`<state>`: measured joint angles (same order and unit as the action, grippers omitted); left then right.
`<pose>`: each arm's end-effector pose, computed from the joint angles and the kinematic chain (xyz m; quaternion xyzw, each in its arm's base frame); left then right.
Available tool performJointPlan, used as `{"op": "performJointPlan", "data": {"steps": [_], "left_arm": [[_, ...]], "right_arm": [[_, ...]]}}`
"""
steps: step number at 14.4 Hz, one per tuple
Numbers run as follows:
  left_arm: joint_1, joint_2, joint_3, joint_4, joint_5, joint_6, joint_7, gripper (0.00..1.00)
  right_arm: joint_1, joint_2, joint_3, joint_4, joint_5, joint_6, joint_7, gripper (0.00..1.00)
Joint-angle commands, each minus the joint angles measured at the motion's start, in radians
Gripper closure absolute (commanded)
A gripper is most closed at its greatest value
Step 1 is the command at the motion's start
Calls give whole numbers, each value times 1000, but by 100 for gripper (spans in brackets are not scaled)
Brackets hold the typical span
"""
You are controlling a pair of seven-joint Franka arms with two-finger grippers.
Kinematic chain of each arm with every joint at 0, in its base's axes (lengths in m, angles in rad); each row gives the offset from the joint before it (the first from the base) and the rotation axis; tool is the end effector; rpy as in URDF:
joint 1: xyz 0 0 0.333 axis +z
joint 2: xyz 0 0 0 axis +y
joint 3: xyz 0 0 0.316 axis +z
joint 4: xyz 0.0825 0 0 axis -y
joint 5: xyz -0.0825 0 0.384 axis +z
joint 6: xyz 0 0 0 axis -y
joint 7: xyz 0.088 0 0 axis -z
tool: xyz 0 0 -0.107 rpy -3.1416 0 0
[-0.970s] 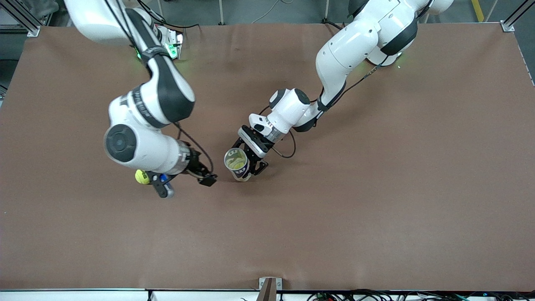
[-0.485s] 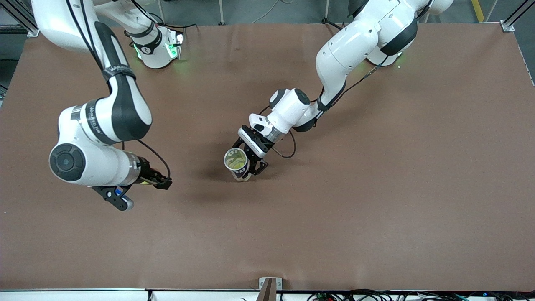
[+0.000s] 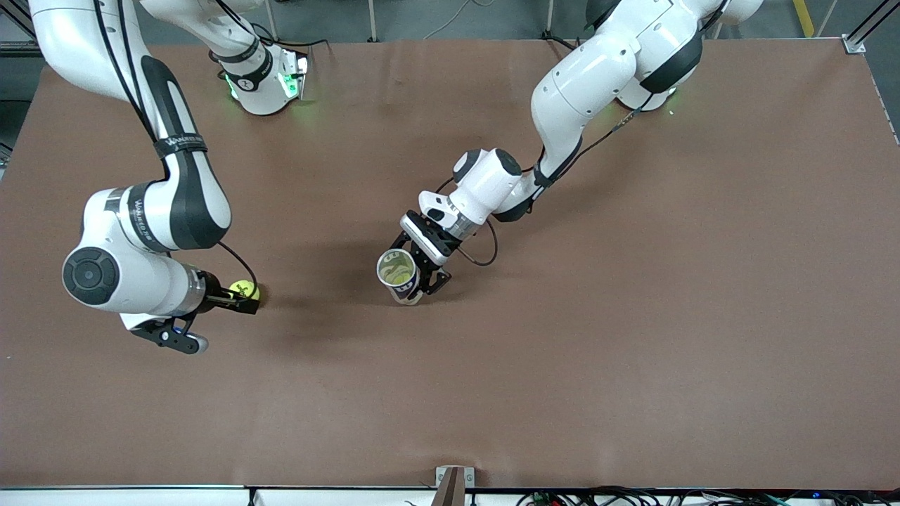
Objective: Insert tennis ball vertically with right arm
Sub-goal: 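Lower the right gripper onto the second ball and grasp it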
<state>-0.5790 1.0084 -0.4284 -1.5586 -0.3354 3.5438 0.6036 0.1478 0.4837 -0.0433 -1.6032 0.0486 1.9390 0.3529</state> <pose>0.4902 -0.5386 0.1897 0.8018 -0.3613 0.4232 0.2179 0.6616 0.0762 0.3381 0.9884 -0.1321 -0.0743 0.0052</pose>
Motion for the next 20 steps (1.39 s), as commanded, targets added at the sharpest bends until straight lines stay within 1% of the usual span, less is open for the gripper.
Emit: {"op": "performJointPlan", "data": {"steps": [1,2,4,8,13,20], "left_arm": [[2,6,0,-6,10,7,12,24],[2,6,0,-6,10,7,12,24],[2,6,0,-6,10,7,12,24],[1,10,3,-3,10,7,13,24],[-2,12,4,-3,10,7,13,24],[-7,13,4,0,10,7,13,24]], "right_arm": [[-51,-100,17,-231,-24,176,-150,0],[-60,-112,17,-288,-24,240,-191,0],[-60,-119,17,-372,-24,354,-210,0],[-63,-111,17,-483,-24,521,-241,0],[-63,-99,19,-488,-23,560,-241,0],[-65,-60,19,-480,-21,560,-238,1]]}}
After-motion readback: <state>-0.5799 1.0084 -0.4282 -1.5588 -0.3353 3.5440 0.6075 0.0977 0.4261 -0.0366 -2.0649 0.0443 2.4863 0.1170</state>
